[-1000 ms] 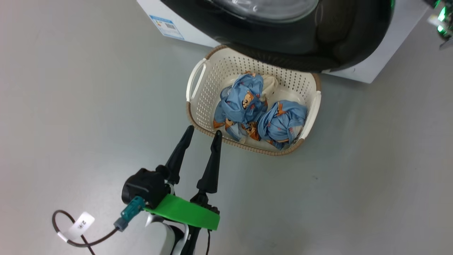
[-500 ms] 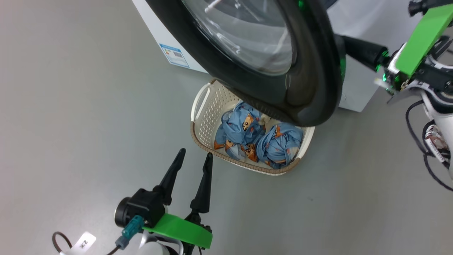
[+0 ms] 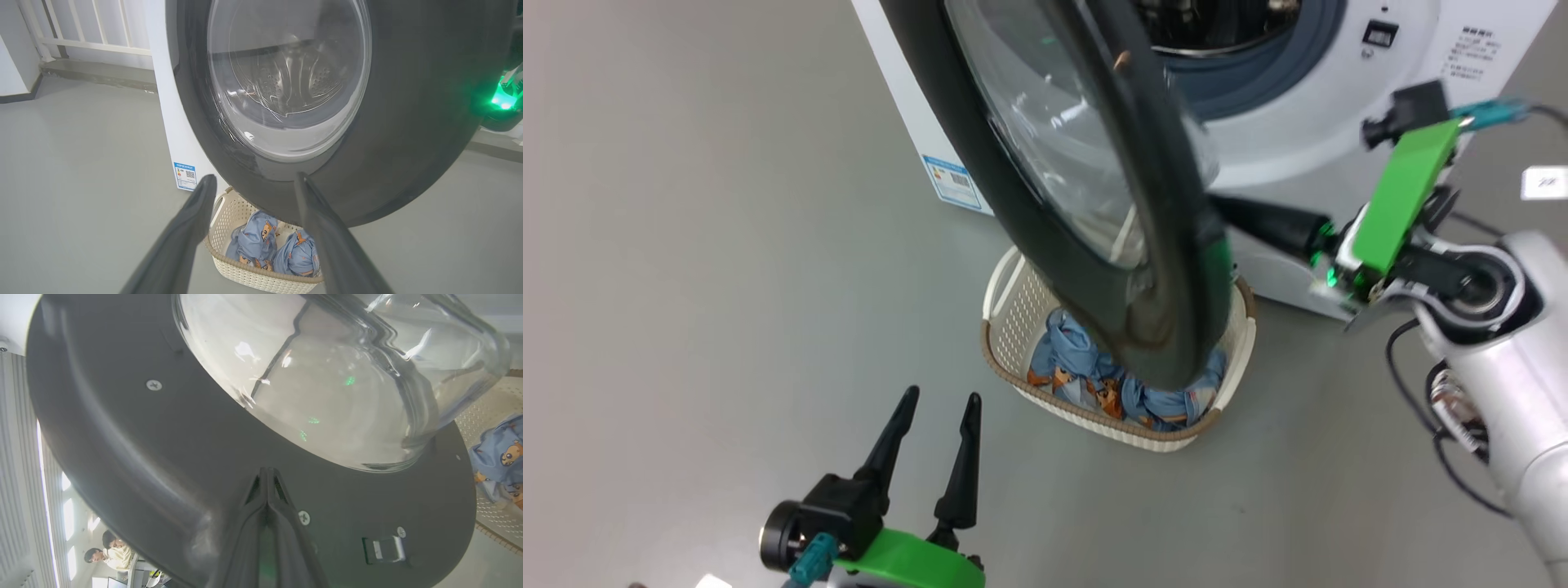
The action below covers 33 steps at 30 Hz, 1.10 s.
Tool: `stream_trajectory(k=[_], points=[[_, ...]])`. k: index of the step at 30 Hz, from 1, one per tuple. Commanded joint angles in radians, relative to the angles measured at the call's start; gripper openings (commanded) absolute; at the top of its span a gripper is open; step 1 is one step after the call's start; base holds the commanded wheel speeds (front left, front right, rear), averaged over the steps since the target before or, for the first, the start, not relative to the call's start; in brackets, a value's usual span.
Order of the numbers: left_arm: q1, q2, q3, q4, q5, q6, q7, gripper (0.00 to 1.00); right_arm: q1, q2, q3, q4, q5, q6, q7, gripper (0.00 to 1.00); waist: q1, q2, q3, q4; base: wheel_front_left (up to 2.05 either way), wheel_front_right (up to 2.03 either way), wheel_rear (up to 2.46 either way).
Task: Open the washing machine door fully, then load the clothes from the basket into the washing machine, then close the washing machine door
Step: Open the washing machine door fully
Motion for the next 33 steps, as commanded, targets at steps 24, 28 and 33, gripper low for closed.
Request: stream_trajectory(k=[24, 28, 33], points=[[0.042, 0.014, 0.096, 0.015, 0.059, -0.047, -0.009, 1.00, 0.133, 0.156, 0.041, -0.069, -0.004, 0.006, 0.032, 0.00, 0.0000, 0.0000, -0.108, 0.056, 0.00, 0.00, 0.00], [0.040, 0.014, 0.105, 0.023, 0.066, -0.055, -0.009, 1.00, 0.141, 0.154, 0.022, -0.070, -0.010, 0.006, 0.013, 0.05, 0.0000, 0.0000, -0.121, 0.031, 0.00, 0.00, 0.00], [0.034, 0.015, 0.126, 0.035, 0.076, -0.067, -0.009, 1.00, 0.160, 0.145, -0.005, -0.074, -0.019, 0.006, -0.024, 0.95, 0.0000, 0.0000, -0.137, -0.014, 0.00, 0.00, 0.00]])
